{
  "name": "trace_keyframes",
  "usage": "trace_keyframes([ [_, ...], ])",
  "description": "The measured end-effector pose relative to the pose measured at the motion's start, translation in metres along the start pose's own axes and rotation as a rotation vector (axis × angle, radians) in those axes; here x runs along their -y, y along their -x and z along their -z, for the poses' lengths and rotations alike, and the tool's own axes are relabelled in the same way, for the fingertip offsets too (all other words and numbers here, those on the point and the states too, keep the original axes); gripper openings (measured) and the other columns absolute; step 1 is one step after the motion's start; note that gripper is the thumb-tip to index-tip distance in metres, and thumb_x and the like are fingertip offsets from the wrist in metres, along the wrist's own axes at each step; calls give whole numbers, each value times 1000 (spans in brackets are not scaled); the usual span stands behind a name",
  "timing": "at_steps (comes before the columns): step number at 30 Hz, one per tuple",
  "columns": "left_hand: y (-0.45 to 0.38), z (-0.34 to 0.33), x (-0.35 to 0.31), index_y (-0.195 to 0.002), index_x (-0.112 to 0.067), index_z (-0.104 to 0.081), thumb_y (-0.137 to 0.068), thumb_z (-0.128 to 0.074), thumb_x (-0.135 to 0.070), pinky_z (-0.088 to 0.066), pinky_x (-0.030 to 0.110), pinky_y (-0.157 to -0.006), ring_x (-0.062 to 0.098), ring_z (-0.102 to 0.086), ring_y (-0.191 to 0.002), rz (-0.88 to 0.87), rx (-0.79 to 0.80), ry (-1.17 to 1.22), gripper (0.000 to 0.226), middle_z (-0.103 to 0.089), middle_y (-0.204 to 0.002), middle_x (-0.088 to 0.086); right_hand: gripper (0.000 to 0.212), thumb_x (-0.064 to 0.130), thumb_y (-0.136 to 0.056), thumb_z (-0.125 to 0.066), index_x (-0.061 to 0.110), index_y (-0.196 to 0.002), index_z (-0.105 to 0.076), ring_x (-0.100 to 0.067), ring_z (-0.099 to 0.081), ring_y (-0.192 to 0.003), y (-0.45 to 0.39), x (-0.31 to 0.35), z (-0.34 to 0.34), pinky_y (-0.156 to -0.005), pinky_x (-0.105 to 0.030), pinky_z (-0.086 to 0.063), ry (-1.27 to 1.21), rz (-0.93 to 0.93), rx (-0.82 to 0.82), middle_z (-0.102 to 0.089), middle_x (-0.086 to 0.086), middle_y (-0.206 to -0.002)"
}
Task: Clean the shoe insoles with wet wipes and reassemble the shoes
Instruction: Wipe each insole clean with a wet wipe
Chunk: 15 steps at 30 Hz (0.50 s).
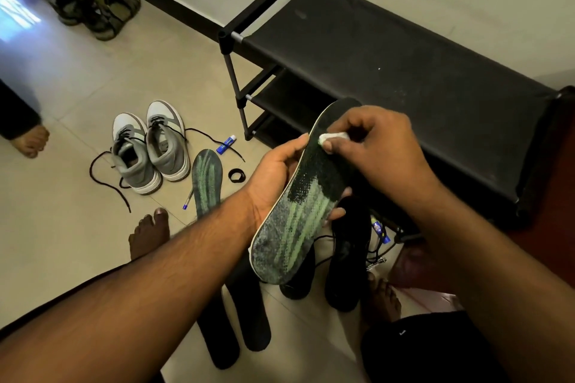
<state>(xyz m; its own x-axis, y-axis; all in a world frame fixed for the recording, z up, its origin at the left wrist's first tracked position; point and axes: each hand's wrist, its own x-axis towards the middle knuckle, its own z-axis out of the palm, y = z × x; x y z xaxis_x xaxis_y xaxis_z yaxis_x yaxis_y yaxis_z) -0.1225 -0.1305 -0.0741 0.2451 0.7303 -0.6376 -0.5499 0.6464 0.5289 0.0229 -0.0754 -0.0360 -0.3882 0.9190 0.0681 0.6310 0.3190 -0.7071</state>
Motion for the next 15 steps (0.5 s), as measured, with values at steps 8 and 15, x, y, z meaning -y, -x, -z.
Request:
trace_keyframes([
  [8, -4, -3, -7, -52, -10, -74, -105, -31, -38, -56, 18, -59, 9, -70, -62, -155, -20, -113, 74, -71, -63, 3, 13, 20, -75, -81, 18, -86, -75, -3, -66, -77, 13, 24, -9, -70, -22, -54, -130, 134, 461, -69, 7, -84],
  [15, -9, -1, -3, -74, -14, -80, -102, -36, -40, -54, 48, -76, 32, -69, -72, -57, 31, 20, 58, -72, -78, 14, 5, 23, -79, -77, 21, -82, -73, -2, -62, -79, -1, 0, -1, -72, -26, -51, 28, -3, -16, -66, 11, -82],
])
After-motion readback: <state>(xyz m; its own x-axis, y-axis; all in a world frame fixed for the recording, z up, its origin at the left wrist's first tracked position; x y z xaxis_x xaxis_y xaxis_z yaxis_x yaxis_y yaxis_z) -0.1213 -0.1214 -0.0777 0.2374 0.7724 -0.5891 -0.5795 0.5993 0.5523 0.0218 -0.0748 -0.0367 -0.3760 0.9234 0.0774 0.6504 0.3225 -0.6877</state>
